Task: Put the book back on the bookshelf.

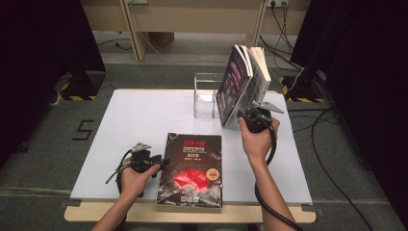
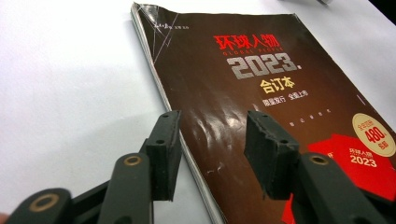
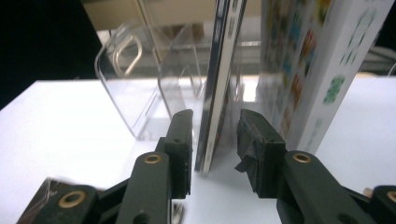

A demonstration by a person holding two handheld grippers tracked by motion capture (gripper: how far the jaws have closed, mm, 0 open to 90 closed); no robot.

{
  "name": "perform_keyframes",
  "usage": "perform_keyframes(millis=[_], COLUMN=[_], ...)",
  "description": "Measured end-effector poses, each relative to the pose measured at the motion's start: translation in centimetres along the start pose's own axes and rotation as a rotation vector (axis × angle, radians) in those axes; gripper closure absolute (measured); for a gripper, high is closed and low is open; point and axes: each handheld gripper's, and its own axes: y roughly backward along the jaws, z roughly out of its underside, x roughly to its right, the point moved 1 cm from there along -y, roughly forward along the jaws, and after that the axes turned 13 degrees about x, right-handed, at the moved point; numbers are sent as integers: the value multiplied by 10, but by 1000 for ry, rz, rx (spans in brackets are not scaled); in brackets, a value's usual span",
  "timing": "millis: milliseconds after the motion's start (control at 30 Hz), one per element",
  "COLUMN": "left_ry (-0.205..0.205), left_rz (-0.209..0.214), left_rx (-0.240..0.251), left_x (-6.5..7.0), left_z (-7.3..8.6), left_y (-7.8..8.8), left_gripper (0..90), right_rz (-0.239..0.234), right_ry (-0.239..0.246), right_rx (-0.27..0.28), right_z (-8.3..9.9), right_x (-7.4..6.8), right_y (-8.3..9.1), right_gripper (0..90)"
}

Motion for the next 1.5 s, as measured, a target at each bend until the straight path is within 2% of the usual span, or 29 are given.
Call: perform_keyframes(millis=[267, 433, 567, 867, 1100, 1300, 1400, 1500], left_ry=[8, 18, 15, -7, -7, -17, -36, -29], left_rz=[2, -8, -38, -120, -121, -107, -110, -102], left_rx=[3, 0, -8, -56, -88, -92, -101, -105], left_x=[0, -4, -8, -18, -17, -13, -9, -10], left_z=[-2, -5, -8, -9, -4, -4, -4, -5], left_y=[0, -1, -3, -7, -11, -14, -16, -17], left_gripper=[614, 692, 750, 844, 863, 863, 889, 892], right_rz=[-17, -35, -41, -42, -48, -49, -51, -48], right_ry=[-5, -12, -31, -49, -45, -48, -49, -52], right_rx=[-74, -113, -171, -246, -269, -278, -285, -287], right_z=[19, 28, 36, 56, 63, 66, 67, 67], right_x=[3, 7, 11, 18, 20, 21, 21, 21], right_y=[1, 1, 2, 1, 1, 0, 0, 0], right_gripper=[659, 657, 655, 655, 647, 644, 643, 642])
